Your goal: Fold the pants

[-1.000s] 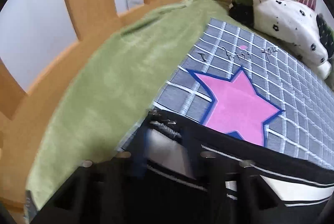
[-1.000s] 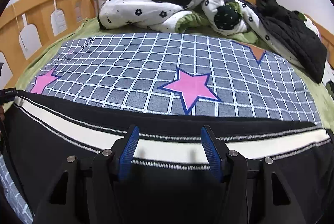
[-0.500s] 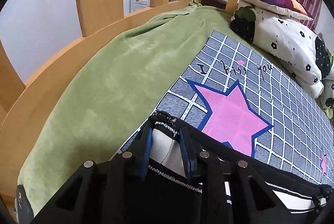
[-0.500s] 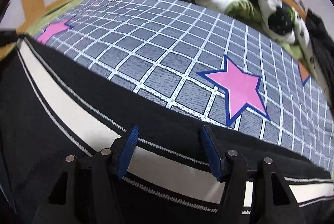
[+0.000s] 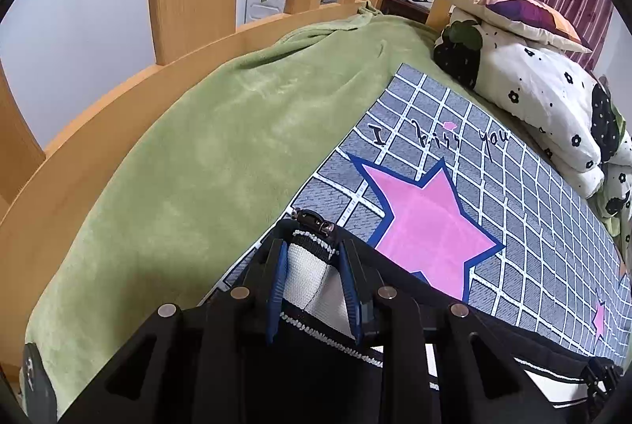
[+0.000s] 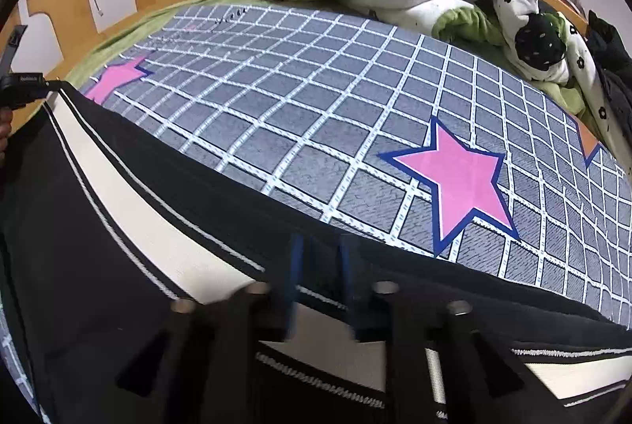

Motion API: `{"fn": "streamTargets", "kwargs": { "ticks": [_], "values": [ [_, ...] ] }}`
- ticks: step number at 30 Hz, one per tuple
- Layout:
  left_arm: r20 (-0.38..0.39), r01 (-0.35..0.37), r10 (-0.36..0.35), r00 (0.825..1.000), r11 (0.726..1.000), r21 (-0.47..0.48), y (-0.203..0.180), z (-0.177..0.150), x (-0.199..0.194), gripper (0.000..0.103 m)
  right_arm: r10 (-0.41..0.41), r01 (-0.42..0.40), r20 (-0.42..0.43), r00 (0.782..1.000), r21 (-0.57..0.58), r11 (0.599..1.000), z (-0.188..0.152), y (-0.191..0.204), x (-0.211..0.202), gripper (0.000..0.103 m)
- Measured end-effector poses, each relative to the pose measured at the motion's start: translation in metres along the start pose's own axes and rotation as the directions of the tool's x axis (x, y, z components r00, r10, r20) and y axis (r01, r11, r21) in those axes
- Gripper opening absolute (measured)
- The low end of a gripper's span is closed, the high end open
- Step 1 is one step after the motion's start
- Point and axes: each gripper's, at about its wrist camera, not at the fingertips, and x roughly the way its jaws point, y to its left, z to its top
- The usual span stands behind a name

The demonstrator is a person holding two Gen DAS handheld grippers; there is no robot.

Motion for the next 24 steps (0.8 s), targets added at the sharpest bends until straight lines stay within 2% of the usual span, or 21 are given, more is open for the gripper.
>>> {"fn": "streamTargets", "kwargs": {
  "ticks": [8,11,12,14,16,18,19,20,22,24],
  "values": [
    [-0.024,0.010,-0.011,1.000,0.999,-0.032,0.008,0.002,0.008,0.032,0.035,-0.036,-0.023,0.999,-0.020,0.999,0.000,-0.003,0.010,0.035],
    [-0.042,0.023,-0.025,0.999,0.998,-0.054,0.012,0.001,0.014,0.032,0.042,-0.044,-0.028,0.999,-0.046,0.998,0.000,0.001,0.010,0.009],
    [-0.040,0.026,-0.028,0.999,0.998,-0.054,0.012,0.001,0.015,0.031,0.031,-0.032,-0.027,0.999,-0.058,0.998,0.000,0.004,0.009,0.006],
    [-0.019,0.031,-0.032,0.999,0.999,-0.042,0.010,0.002,0.010,0.022,0.021,-0.023,-0.017,1.000,-0.069,0.997,0.000,0.007,0.006,0.004],
    [0.052,0.027,-0.025,0.998,0.999,-0.045,0.010,0.004,-0.006,0.008,0.028,-0.027,0.008,1.000,-0.062,0.998,0.002,0.006,-0.003,0.003],
    [0.123,0.036,-0.031,0.992,0.998,-0.046,0.010,0.008,-0.021,0.003,0.055,-0.054,0.067,0.996,-0.029,0.998,0.006,-0.001,-0.020,0.003],
    [0.132,0.031,-0.024,0.991,0.998,-0.049,0.012,0.008,-0.022,0.003,0.067,-0.066,0.087,0.994,-0.019,0.998,0.008,-0.004,-0.026,0.003],
    [0.125,0.033,-0.027,0.992,0.998,-0.053,0.014,0.009,-0.019,0.003,0.075,-0.074,0.108,0.991,-0.010,0.997,0.010,-0.008,-0.030,0.003],
    [0.060,0.045,-0.040,0.997,0.995,-0.086,0.020,0.008,-0.005,0.003,0.072,-0.073,0.102,0.992,0.003,0.997,0.010,-0.010,-0.022,0.003],
    [0.001,0.082,-0.083,0.997,0.989,-0.126,0.025,0.007,0.005,0.003,0.052,-0.052,0.037,0.998,0.005,0.999,0.004,-0.007,0.003,0.003]
  ]
}}
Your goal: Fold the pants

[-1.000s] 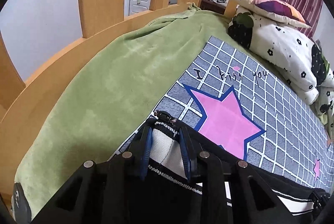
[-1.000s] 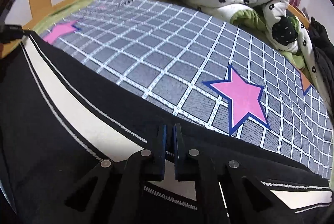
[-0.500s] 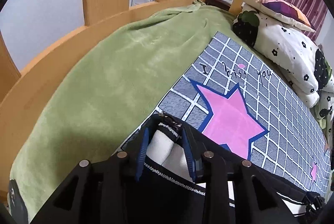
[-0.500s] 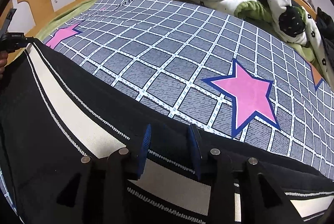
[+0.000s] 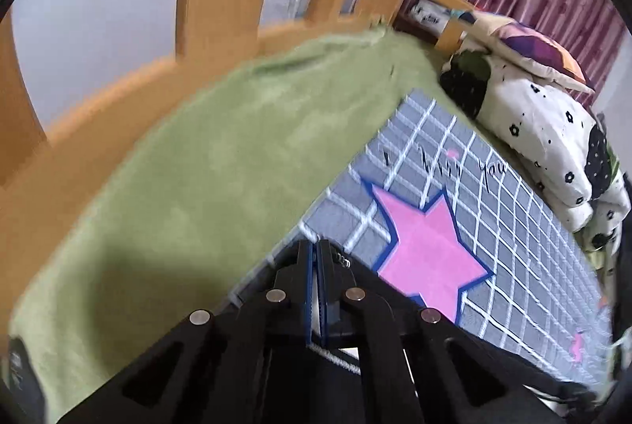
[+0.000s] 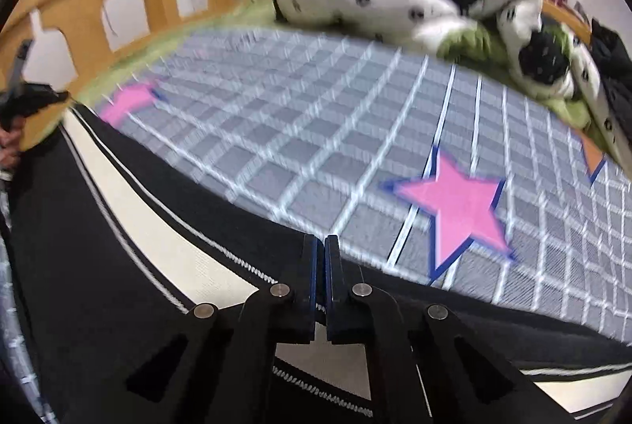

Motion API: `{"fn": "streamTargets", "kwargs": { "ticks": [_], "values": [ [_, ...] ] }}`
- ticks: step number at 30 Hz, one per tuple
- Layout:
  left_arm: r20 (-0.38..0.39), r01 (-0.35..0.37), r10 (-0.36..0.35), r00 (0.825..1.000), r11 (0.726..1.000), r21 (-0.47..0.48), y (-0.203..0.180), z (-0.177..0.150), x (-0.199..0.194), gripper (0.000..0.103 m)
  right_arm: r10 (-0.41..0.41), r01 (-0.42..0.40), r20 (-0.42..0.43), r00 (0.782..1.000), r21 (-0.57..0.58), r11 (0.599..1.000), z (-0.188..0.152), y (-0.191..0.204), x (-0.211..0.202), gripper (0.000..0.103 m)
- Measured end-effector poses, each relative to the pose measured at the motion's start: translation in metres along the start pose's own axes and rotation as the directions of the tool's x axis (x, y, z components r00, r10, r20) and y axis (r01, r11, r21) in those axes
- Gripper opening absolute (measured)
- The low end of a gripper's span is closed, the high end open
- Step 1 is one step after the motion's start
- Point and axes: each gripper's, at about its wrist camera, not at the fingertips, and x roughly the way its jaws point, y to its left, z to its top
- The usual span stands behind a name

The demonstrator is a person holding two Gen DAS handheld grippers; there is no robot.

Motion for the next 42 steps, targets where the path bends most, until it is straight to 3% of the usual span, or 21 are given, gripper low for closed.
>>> {"fn": "streamTargets", "kwargs": {
  "ticks": [4,6,7,8,12,14,15,16,18,20,22,24,28,32,34,37,39,42],
  "values": [
    [-0.027,0.032,-0.032,0.999,0.999,-0.008,0.003,0.002,0.000,0.005,-0.028,0.028,-0.017,0.999,-0.032,0.999,-0.001,0.007,0.004,0.006],
    [-0.041,0.029,-0.029,0.999,1.000,-0.001,0.003,0.001,0.002,0.020,-0.001,0.001,-0.019,1.000,-0.002,1.000,0.002,0.002,-0.001,0.017],
    [-0.047,0.031,-0.030,0.998,1.000,0.005,0.004,0.001,0.004,0.041,0.000,0.000,-0.020,1.000,0.011,1.000,0.002,0.000,-0.001,0.021],
    [-0.052,0.047,-0.046,0.998,0.999,0.012,0.004,0.001,0.004,0.048,0.002,-0.001,-0.019,1.000,0.022,1.000,0.000,-0.001,-0.001,0.026],
    [-0.036,0.048,-0.046,0.998,0.998,0.046,-0.001,0.001,0.002,0.048,-0.029,0.028,-0.018,0.999,-0.021,0.999,-0.005,0.007,0.004,0.025],
    [-0.044,0.049,-0.045,0.998,0.996,0.078,-0.007,-0.002,0.006,0.045,-0.024,0.024,-0.026,0.999,-0.030,0.999,-0.004,0.009,0.004,0.016],
    [-0.054,0.036,-0.031,0.998,0.994,0.104,-0.013,-0.005,0.010,0.039,-0.019,0.018,-0.029,0.999,-0.030,0.999,-0.004,0.010,0.004,0.013],
    [-0.054,0.005,0.002,0.999,0.991,0.134,-0.018,-0.007,0.012,0.021,-0.029,0.028,-0.025,0.999,-0.036,0.999,-0.005,0.011,0.004,0.011],
    [0.019,-0.078,0.076,0.997,0.971,0.226,-0.030,-0.011,0.006,0.016,-0.048,0.047,-0.016,0.999,-0.053,0.998,-0.006,0.015,0.003,0.004],
    [0.099,-0.066,0.044,0.994,0.971,0.229,-0.033,-0.009,-0.013,0.015,-0.047,0.047,0.004,0.999,-0.046,0.998,-0.004,0.013,-0.002,0.003],
    [0.132,-0.064,0.038,0.991,0.977,0.202,-0.030,-0.004,-0.020,0.015,-0.025,0.026,0.061,0.998,-0.012,1.000,0.002,0.008,-0.018,0.003],
    [0.083,-0.080,0.067,0.994,0.982,0.169,-0.021,-0.003,-0.004,0.015,-0.017,0.016,0.089,0.996,0.013,1.000,0.005,0.003,-0.020,0.003],
    [0.027,-0.101,0.098,0.995,0.982,0.160,-0.016,-0.008,0.017,0.021,-0.059,0.059,0.014,0.998,0.010,0.998,-0.004,0.010,0.013,0.004],
    [0.010,-0.116,0.116,0.993,0.985,0.130,-0.020,-0.010,0.013,0.035,-0.054,0.054,0.014,0.998,0.043,0.998,0.000,0.008,0.007,0.015],
    [0.004,-0.136,0.136,0.991,0.983,0.126,-0.023,-0.011,0.012,0.051,-0.053,0.053,0.001,0.999,0.044,0.998,0.000,0.003,0.002,0.026],
    [-0.001,-0.104,0.105,0.994,0.987,0.122,-0.031,-0.014,0.005,0.058,-0.088,0.088,0.028,0.996,-0.007,0.996,-0.001,-0.006,-0.021,0.033],
    [0.021,-0.103,0.101,0.995,0.985,0.140,-0.038,-0.016,-0.001,0.061,-0.114,0.116,0.062,0.991,-0.017,0.993,-0.008,-0.022,-0.044,0.054],
    [0.045,-0.080,0.072,0.996,0.977,0.198,-0.051,-0.021,-0.009,0.061,-0.139,0.140,0.075,0.987,-0.004,0.990,-0.019,-0.053,-0.065,0.060]
  ]
}}
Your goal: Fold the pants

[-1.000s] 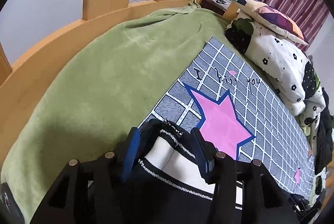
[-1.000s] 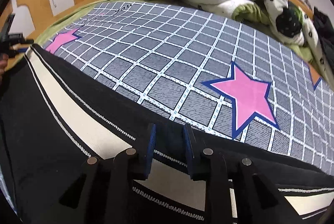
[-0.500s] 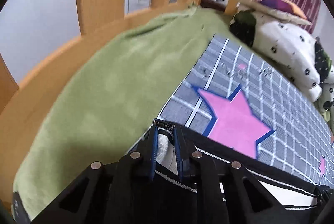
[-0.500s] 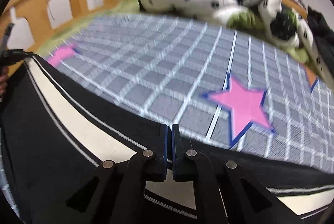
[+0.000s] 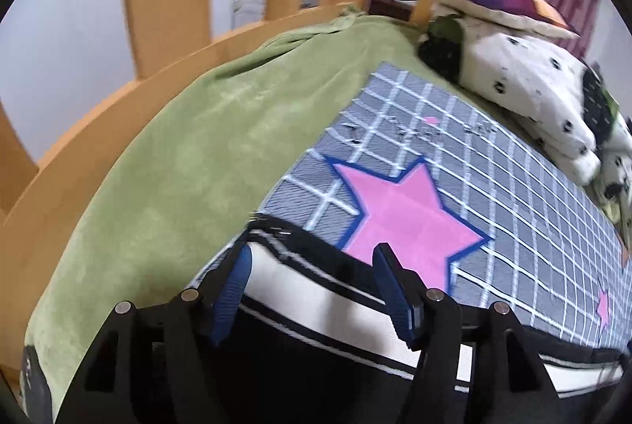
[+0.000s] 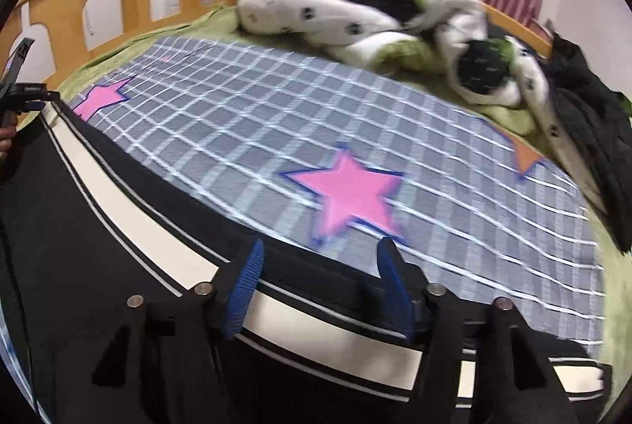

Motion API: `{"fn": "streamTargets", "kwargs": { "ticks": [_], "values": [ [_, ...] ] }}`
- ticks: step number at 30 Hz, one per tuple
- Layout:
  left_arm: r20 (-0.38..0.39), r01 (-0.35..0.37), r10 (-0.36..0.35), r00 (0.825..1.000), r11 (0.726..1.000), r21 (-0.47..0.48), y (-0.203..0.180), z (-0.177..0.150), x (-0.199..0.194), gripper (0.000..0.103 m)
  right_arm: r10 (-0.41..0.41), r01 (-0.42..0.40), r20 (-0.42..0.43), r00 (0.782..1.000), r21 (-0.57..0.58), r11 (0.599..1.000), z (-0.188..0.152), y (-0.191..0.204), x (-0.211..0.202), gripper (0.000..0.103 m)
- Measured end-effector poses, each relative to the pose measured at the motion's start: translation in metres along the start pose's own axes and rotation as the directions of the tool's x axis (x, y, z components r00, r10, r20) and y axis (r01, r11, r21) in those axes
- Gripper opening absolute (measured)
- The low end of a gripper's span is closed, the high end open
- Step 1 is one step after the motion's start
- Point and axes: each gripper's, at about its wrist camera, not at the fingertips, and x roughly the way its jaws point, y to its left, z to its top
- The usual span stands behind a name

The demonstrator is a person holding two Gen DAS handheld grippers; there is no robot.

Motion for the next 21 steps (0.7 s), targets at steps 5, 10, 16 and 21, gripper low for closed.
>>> {"fn": "streamTargets", "kwargs": {
  "ticks": [5,10,16,21],
  "values": [
    [0.009,-0.004,0.003,1.000,0.997,0.073,-0.020,-0.007,-0.003,0.061,0.012,-0.010,-0.100,0.995,0.024,1.000,-0.023,-0.044,0.017,0.058],
    [0.030,-0.021,0.018,0.999,0.993,0.115,-0.029,-0.010,-0.005,0.062,-0.003,-0.005,-0.099,0.995,-0.080,0.997,-0.043,-0.029,0.031,0.005],
    [0.019,-0.001,-0.001,1.000,0.995,0.101,-0.030,-0.010,-0.003,0.061,0.050,-0.050,0.003,0.999,0.053,0.997,-0.029,-0.055,0.013,0.004],
    [0.000,0.004,-0.004,1.000,0.991,0.134,-0.035,-0.013,-0.001,0.061,-0.042,0.042,-0.065,0.997,-0.009,0.999,-0.036,-0.037,0.038,0.013]
  ]
}}
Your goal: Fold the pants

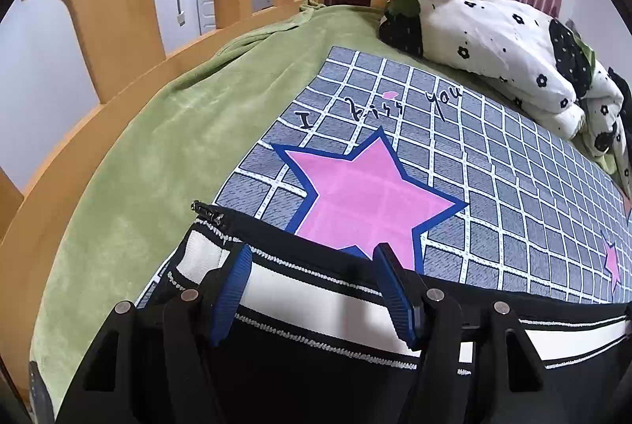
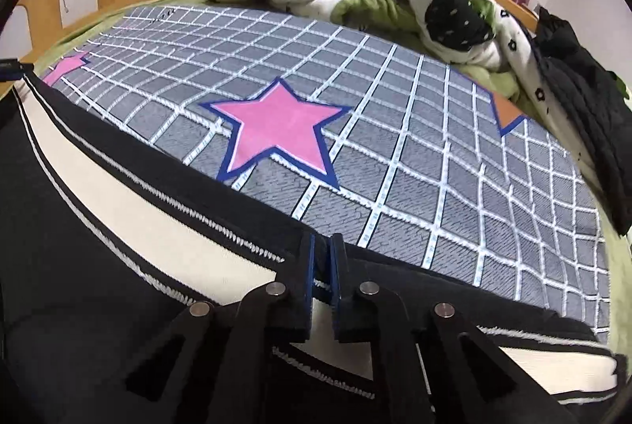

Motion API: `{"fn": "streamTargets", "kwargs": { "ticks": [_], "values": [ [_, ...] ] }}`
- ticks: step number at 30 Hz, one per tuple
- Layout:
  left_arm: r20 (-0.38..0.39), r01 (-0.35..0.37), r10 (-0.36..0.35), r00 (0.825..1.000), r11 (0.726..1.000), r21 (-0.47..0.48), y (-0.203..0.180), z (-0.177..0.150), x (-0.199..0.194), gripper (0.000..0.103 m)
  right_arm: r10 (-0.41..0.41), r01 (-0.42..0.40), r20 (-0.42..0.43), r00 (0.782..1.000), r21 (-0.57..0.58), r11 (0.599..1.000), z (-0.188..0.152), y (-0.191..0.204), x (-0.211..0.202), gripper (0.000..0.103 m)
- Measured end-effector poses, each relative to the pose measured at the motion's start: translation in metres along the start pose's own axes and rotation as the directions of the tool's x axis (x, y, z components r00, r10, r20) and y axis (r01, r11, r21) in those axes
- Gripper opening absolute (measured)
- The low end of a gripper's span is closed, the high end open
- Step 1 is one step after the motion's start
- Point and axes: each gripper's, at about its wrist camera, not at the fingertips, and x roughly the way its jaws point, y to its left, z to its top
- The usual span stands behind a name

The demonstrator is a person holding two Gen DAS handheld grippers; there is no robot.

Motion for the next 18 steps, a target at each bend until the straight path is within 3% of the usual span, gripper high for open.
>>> {"fn": "streamTargets", "kwargs": {
  "ticks": [2,5,7,8,9,11,13,15,18],
  "values": [
    [0.011,0.003,-0.003,1.000,1.000,0.000,-0.001,0.001,-0.004,0.062,0.005,-0.005,-0.007,1.000,0.042,0.999,0.003,-0.013,-0.010,0.020],
    [0.018,0.024,-0.024,1.000,1.000,-0.014,0.001,0.002,-0.007,0.062,-0.055,0.050,0.032,0.998,0.126,0.991,-0.003,-0.045,-0.034,0.025],
    [0.018,0.035,-0.035,0.999,0.999,-0.019,0.000,0.002,-0.008,0.062,-0.092,0.093,-0.016,0.996,0.183,0.979,-0.012,-0.065,-0.026,0.025],
    [0.015,0.035,-0.034,0.999,0.999,-0.017,-0.001,0.002,-0.008,0.062,-0.100,0.108,-0.054,0.994,0.193,0.975,-0.015,-0.069,-0.015,0.017],
    [0.014,0.032,-0.032,0.999,0.999,-0.012,-0.002,0.002,-0.008,0.062,-0.090,0.103,-0.074,0.993,0.194,0.975,-0.025,-0.073,-0.001,0.017],
    [0.021,0.035,-0.035,0.999,0.999,-0.009,-0.003,0.001,-0.011,0.062,-0.100,0.107,-0.042,0.994,0.196,0.975,-0.027,-0.072,-0.002,0.016],
    [0.030,0.046,-0.045,0.999,0.999,-0.014,-0.003,0.002,-0.015,0.062,-0.210,0.217,-0.055,0.976,0.226,0.950,-0.018,-0.075,-0.006,0.004],
    [0.035,0.067,-0.067,0.997,0.998,-0.016,-0.003,0.002,-0.019,0.062,-0.262,0.273,-0.074,0.962,0.286,0.919,-0.019,-0.087,-0.013,0.005],
    [0.049,0.084,-0.084,0.995,0.996,-0.008,-0.005,0.000,-0.025,0.062,-0.250,0.253,-0.063,0.966,0.409,0.877,-0.029,-0.106,-0.047,0.006]
  ]
}}
